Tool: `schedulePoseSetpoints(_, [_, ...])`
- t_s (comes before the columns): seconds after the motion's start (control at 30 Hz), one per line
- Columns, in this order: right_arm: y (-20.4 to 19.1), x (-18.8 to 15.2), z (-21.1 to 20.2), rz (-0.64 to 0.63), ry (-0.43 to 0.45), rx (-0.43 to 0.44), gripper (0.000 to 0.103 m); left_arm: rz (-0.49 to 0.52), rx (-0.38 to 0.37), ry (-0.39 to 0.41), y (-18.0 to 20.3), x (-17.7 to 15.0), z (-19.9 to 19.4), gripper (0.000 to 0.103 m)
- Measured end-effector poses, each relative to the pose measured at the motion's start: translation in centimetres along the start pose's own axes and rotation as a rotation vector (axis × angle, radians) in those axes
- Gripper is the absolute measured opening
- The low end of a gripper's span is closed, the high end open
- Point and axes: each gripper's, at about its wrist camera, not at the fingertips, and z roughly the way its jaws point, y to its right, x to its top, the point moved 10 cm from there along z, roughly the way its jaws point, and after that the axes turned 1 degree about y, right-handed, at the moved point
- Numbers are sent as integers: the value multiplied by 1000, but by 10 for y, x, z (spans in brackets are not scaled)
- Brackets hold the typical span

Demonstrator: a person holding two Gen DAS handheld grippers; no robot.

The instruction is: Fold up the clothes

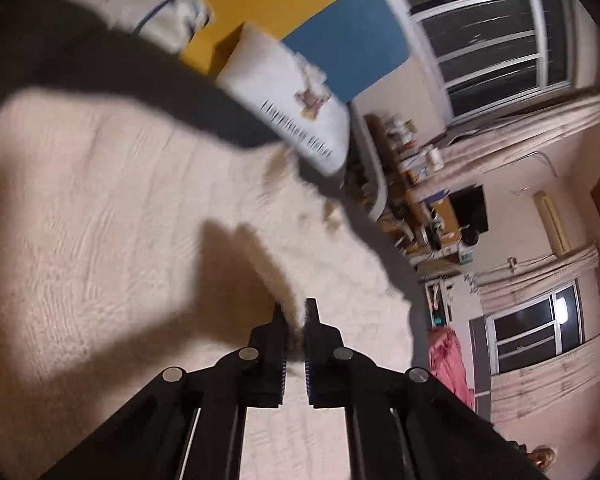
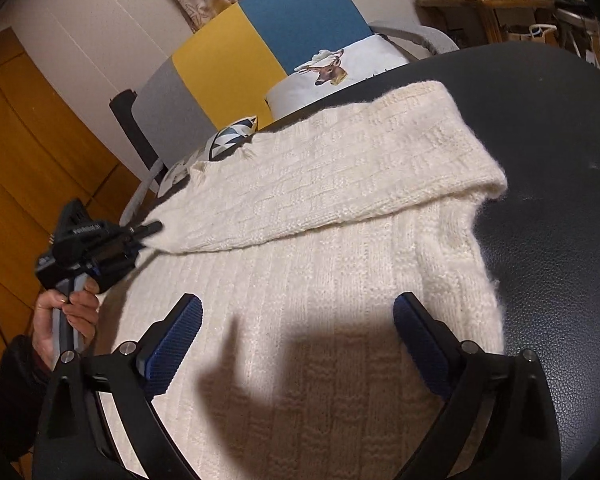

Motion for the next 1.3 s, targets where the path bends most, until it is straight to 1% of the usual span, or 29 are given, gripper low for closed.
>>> schedulePoseSetpoints(0.1, [0,1,-3,-15,3,-31,98,107,44,75,22,11,-21,5])
schedulePoseSetpoints(0.13, [1,3,-8,-13,20,-36,98,144,47,90,30,14,-26,5])
schedulePoseSetpoints(0.2, [4,6,-20,10,52,-11,98,203,43,103,43,16,-33,5])
schedulePoseSetpoints(0.3, [7,6,-32,66,58,65,98,243,19,84,55,15,-32,5])
schedulePoseSetpoints(0.37, [7,10,-33,113,60,122,98,246,-18,90,64,15,-35,5])
schedulePoseSetpoints(0.5, [14,28,-27,197,92,149,98,249,-98,105,84,17,-42,5])
schedulePoseSetpoints(0.53, [19,34,-24,242,109,159,98,262,-108,103,90,18,-43,5])
schedulePoseSetpoints(0.6, [34,47,-16,380,135,219,98,293,-121,96,102,20,-44,5])
schedulePoseSetpoints(0.67, [52,56,-7,500,154,242,98,332,-135,92,115,22,-46,5])
schedulePoseSetpoints(0.73, [65,65,-3,574,180,260,98,381,-155,92,131,21,-50,5])
schedulePoseSetpoints(0.8, [75,76,-5,617,236,272,98,423,-148,95,140,18,-53,6])
schedulePoseSetpoints(0.87, [84,83,-9,651,285,271,98,440,-118,82,136,13,-51,6])
schedulePoseSetpoints(0.9, [90,85,-9,674,298,268,98,433,-93,65,126,9,-46,6])
schedulePoseSetpoints(1.0, [98,85,-8,692,309,262,98,379,56,5,69,-4,-27,6])
schedulePoseSetpoints(1.07, [94,85,-6,654,300,235,98,340,160,-34,30,-13,-15,6])
schedulePoseSetpoints(1.1, [92,85,-4,633,294,218,98,302,200,-52,8,-16,-11,6])
schedulePoseSetpoints(1.13, [89,84,-2,606,278,197,98,272,220,-58,-7,-17,-9,6])
schedulePoseSetpoints(1.2, [82,81,2,553,229,144,98,228,218,-54,-22,-17,-11,6])
schedulePoseSetpoints(1.27, [80,71,-4,493,188,107,98,184,175,-62,-26,-20,-16,8])
schedulePoseSetpoints(1.3, [78,65,-8,460,167,89,98,165,158,-64,-27,-22,-20,14])
